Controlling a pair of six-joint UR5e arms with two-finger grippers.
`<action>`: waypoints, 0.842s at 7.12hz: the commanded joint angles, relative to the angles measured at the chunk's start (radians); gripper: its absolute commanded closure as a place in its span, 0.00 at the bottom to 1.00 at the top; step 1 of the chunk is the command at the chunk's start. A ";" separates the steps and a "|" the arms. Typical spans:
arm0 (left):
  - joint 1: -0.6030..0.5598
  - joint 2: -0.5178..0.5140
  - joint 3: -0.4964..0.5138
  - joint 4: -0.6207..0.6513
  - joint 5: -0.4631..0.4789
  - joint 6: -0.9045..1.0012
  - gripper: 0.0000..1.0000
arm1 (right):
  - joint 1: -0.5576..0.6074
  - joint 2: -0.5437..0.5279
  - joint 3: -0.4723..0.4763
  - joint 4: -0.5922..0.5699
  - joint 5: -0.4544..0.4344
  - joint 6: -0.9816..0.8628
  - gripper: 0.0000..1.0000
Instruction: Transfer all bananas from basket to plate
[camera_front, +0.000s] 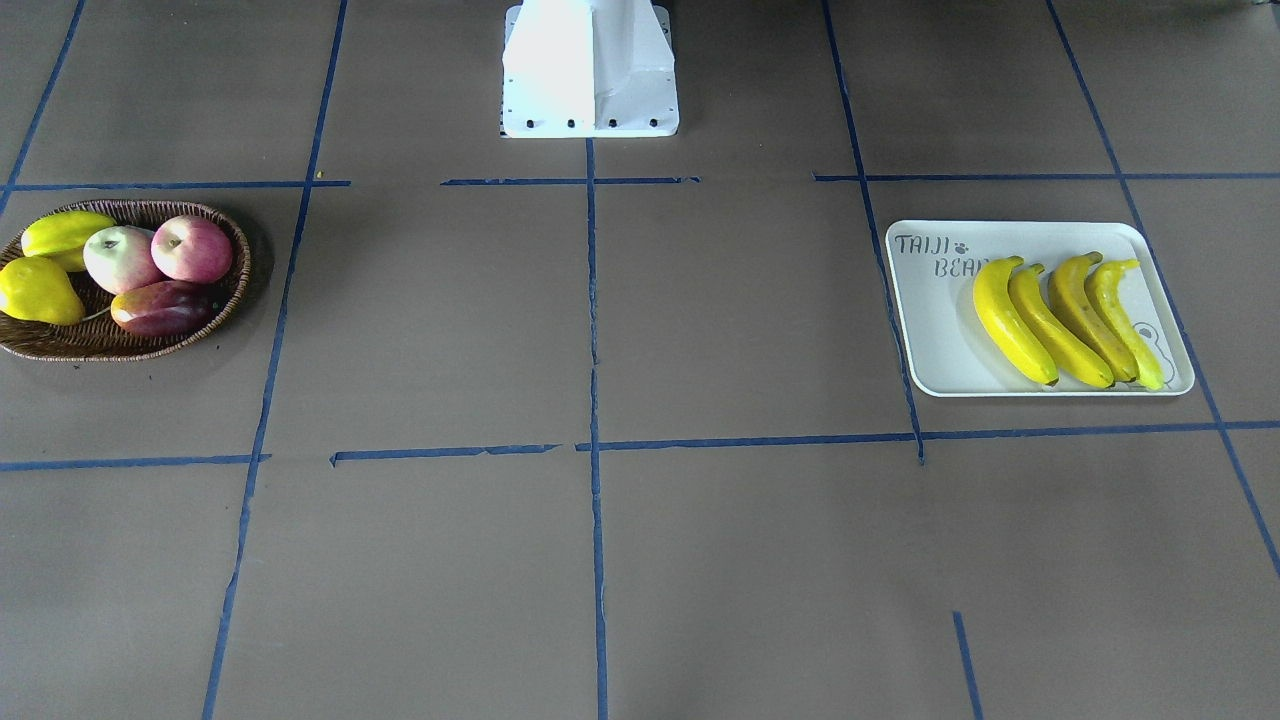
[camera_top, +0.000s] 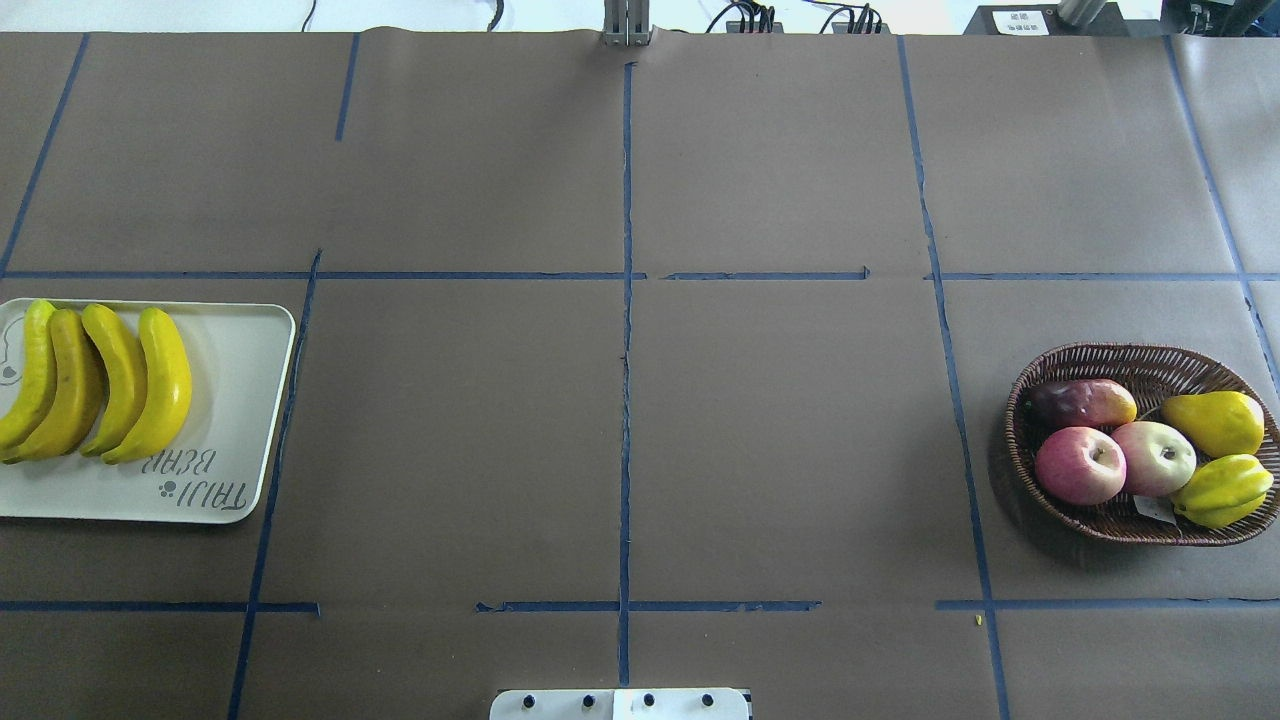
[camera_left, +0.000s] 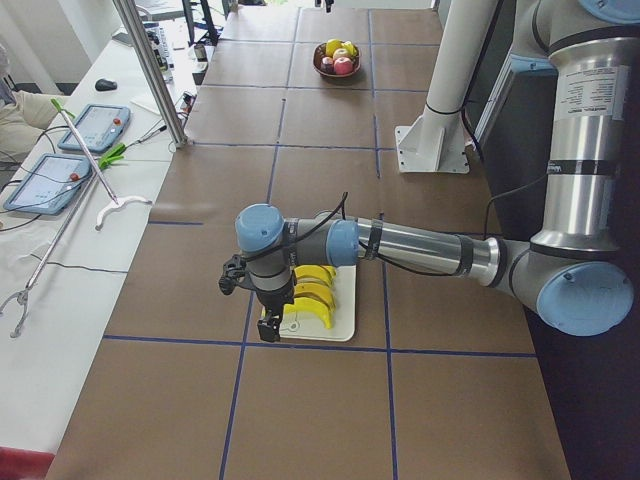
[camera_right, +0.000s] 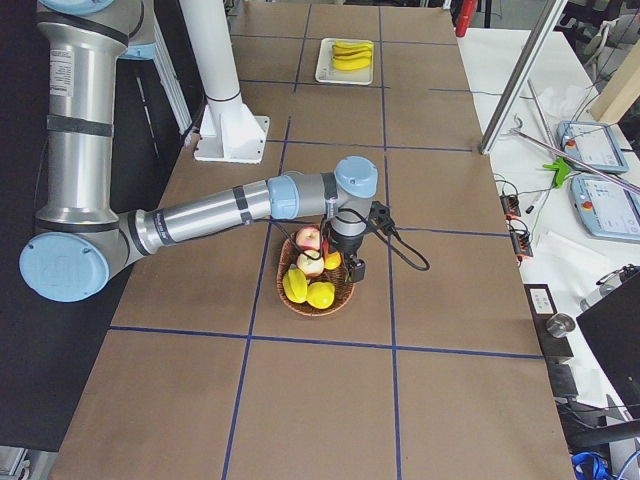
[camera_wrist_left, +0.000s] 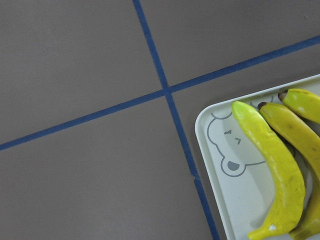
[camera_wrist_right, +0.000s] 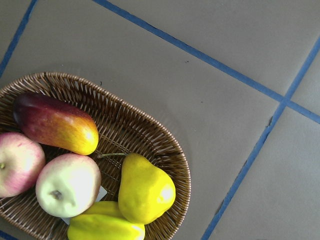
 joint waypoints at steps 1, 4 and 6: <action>-0.007 0.020 0.016 0.006 -0.034 -0.001 0.00 | 0.100 -0.047 -0.053 0.004 0.035 -0.013 0.01; -0.007 0.031 -0.008 0.008 -0.035 0.005 0.00 | 0.137 -0.053 -0.106 0.007 0.030 0.078 0.02; -0.007 0.057 -0.010 0.008 -0.034 0.002 0.00 | 0.142 -0.055 -0.089 0.022 -0.029 0.084 0.02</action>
